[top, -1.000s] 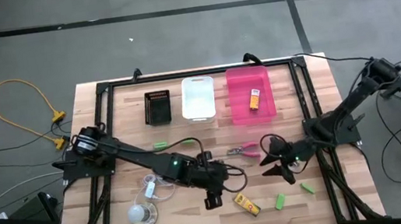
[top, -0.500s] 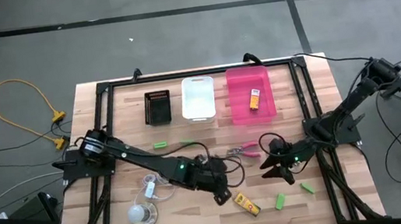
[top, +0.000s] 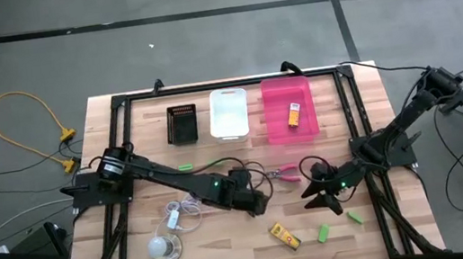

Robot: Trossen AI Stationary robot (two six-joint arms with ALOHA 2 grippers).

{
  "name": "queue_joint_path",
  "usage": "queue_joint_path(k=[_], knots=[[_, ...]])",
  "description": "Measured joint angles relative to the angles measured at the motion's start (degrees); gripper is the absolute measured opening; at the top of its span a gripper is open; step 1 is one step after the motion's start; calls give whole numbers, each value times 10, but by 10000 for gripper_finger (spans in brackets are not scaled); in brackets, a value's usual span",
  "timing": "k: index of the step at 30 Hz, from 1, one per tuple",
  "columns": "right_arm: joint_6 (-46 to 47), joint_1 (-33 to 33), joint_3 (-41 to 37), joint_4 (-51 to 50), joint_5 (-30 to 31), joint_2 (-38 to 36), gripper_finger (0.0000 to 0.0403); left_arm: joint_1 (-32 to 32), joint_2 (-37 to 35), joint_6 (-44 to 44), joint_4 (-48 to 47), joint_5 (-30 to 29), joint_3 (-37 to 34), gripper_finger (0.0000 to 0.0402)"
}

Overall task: Pick & Place School Supplies
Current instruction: Put the top crayon box into the pink bin

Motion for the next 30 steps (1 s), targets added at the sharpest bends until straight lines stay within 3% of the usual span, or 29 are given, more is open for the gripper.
queue_joint_path(k=[9, 30], knots=[[-33, 0, 0, -1, -53, 0, 191, -1, 20, -89, 0, 8, 0, 229], [-47, 0, 0, -16, -93, 0, 191, 12, 89, -104, 58, 60, 0, 229]])
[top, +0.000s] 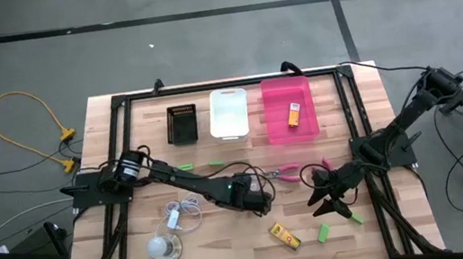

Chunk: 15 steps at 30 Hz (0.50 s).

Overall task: Pick & Place School Supplies
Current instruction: Put the top crayon box into the pink bin

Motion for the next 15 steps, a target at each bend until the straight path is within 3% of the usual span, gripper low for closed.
queue_joint_path(k=[15], knots=[[0, 0, 0, 0, 1, 0, 191, 0, 4, 12, 0, 1, 1, 229]])
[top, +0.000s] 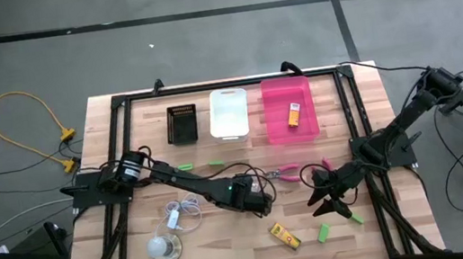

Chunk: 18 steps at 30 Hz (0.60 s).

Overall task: Pick & Place School Supplies
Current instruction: Put the top crayon box into the pink bin

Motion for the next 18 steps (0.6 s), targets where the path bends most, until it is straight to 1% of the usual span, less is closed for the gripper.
queue_joint_path(k=[15, 18], knots=[[0, 0, 0, 1, 0, 0, 191, 0, 13, 87, -16, -1, 2, 229], [0, 0, 0, 1, 0, 0, 191, 0, 16, 96, -17, -1, 2, 223]])
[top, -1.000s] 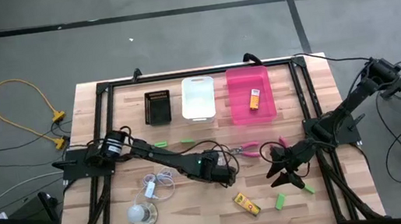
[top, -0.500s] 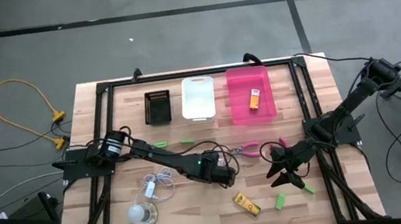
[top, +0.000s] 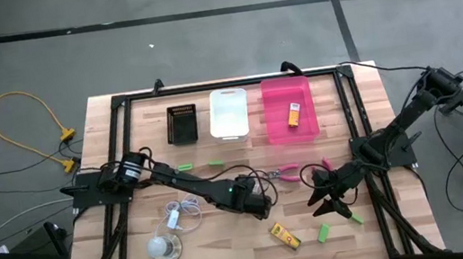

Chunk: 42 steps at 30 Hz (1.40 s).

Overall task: Pick & Place School Supplies
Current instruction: Put the top crayon box into the pink bin

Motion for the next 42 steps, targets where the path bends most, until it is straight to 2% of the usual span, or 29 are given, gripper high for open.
queue_joint_path(k=[12, 23, 34, 42], knots=[[0, 0, 0, 0, 0, 0, 191, 0, 2, -1, -7, -2, -2, 126], [0, 0, 0, 0, 0, 0, 191, 1, -8, 17, -5, 1, -3, 121], [8, 0, 0, 2, 3, 0, 191, 1, -34, 107, 40, -13, -4, 120], [45, 0, 0, 7, 33, 0, 191, 1, -50, 160, 84, -15, -3, 120]])
